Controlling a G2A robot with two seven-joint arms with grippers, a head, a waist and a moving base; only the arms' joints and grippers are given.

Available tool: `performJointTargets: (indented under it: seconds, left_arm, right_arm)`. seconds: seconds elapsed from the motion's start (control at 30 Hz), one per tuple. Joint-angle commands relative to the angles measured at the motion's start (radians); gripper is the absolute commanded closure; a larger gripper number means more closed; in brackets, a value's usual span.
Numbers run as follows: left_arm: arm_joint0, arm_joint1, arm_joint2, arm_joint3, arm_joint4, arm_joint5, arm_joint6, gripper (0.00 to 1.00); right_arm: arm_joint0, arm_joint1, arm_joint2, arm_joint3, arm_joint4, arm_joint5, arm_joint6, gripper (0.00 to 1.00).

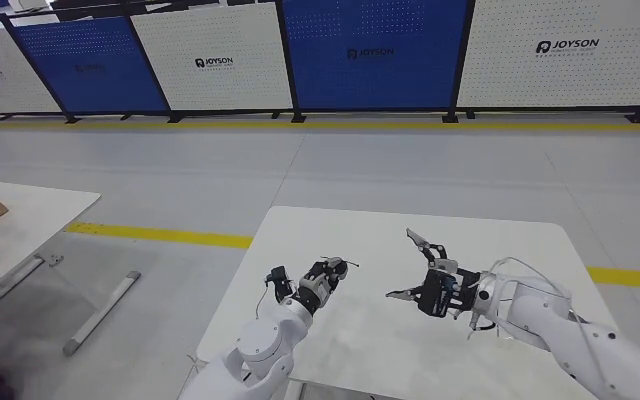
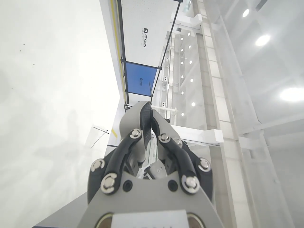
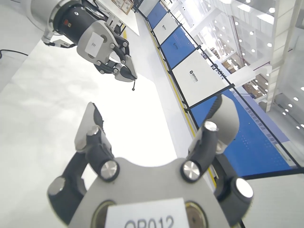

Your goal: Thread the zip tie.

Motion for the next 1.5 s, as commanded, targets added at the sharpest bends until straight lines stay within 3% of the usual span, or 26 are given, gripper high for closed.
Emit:
performJointTargets:
  seconds: [0.0,0.07,0.23,0.3,0.43,0.63,1.1,1.2,1.33,1.47]
  left_arm:
    - [-0.003,0.000,-0.002,0.009,0.031,-0.017,0.007,1.00]
    - [-0.002,-0.002,0.001,0.018,0.067,-0.044,0.009,1.00]
    - [0.017,0.000,0.008,0.037,0.238,-0.134,0.001,1.00]
    - [0.030,0.001,0.008,0.039,0.289,-0.158,-0.009,1.00]
    - [0.063,0.006,0.000,0.024,0.366,-0.179,-0.047,1.00]
    - [0.107,0.006,-0.010,-0.017,0.391,-0.204,-0.057,1.00]
    - [0.109,0.005,-0.010,-0.020,0.385,-0.204,-0.055,1.00]
    - [0.109,0.005,-0.010,-0.020,0.385,-0.204,-0.055,1.00]
    - [0.109,0.005,-0.010,-0.020,0.385,-0.204,-0.055,1.00]
    - [0.109,0.005,-0.010,-0.020,0.385,-0.204,-0.055,1.00]
  right_arm:
    - [-0.016,-0.002,-0.006,-0.011,0.031,0.000,-0.010,0.00]
    - [-0.014,-0.003,-0.020,-0.003,0.096,0.000,-0.042,0.00]
    - [0.050,0.010,-0.157,0.037,0.367,0.000,-0.158,0.00]
    - [0.046,0.017,-0.157,0.030,0.449,0.000,-0.160,0.00]
    - [0.025,0.027,-0.157,-0.008,0.666,0.000,-0.100,0.00]
    - [0.030,0.008,-0.157,-0.048,1.047,0.000,0.136,0.00]
    - [0.026,0.008,-0.156,-0.051,1.051,0.000,0.139,0.00]
    - [0.019,0.007,-0.149,-0.110,1.172,0.000,0.280,0.00]
    - [0.033,0.018,-0.098,-0.085,1.383,0.000,0.536,0.00]
    - [0.006,0.020,-0.008,-0.030,1.578,0.000,0.773,0.00]
